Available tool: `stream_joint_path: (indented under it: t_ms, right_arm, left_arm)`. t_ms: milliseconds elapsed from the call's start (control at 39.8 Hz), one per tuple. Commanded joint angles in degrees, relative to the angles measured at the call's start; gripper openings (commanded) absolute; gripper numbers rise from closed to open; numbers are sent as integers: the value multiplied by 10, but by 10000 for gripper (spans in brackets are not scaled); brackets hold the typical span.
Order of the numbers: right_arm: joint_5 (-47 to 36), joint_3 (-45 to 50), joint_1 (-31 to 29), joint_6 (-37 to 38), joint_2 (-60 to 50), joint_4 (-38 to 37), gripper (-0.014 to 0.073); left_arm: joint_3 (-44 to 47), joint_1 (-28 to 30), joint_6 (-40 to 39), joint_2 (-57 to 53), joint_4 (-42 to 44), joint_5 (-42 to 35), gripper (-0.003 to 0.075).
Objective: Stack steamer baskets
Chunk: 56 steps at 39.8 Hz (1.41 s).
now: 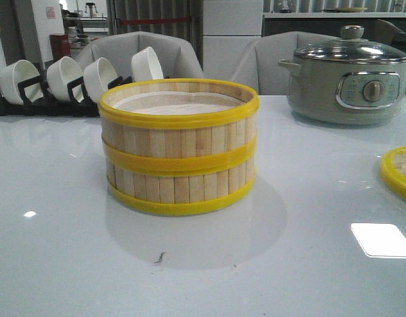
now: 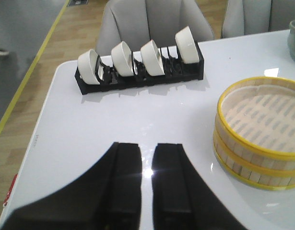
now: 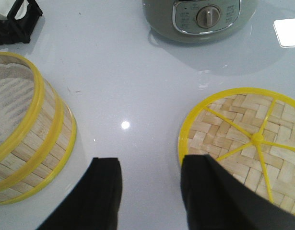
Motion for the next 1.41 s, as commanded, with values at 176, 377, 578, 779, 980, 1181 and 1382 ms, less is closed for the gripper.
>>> stream_joint_path:
  t_ms: [176, 377, 578, 779, 980, 1181, 1382]
  right_arm:
    - [-34, -21, -2, -4, -5, 2, 414]
    - [-34, -21, -2, -4, -5, 2, 414]
    - [-34, -21, -2, -4, -5, 2, 414]
    - [-34, -21, -2, -4, -5, 2, 414]
    - [-34, -21, -2, -4, -5, 2, 414]
    - [-34, -21, -2, -4, -5, 2, 414]
    - [-34, -21, -2, -4, -5, 2, 414]
  left_arm:
    - [67, -1, -37, -11, 3, -94, 172]
    - [98, -1, -37, -11, 2, -121, 172]
    - [105, -1, -39, -11, 2, -129, 172]
    - [105, -1, -45, -11, 2, -129, 171]
    - [105, -1, -45, -11, 2, -129, 80]
    - [105, -1, -45, -11, 2, -129, 87]
    - [105, -1, -45, -11, 7, -129, 85]
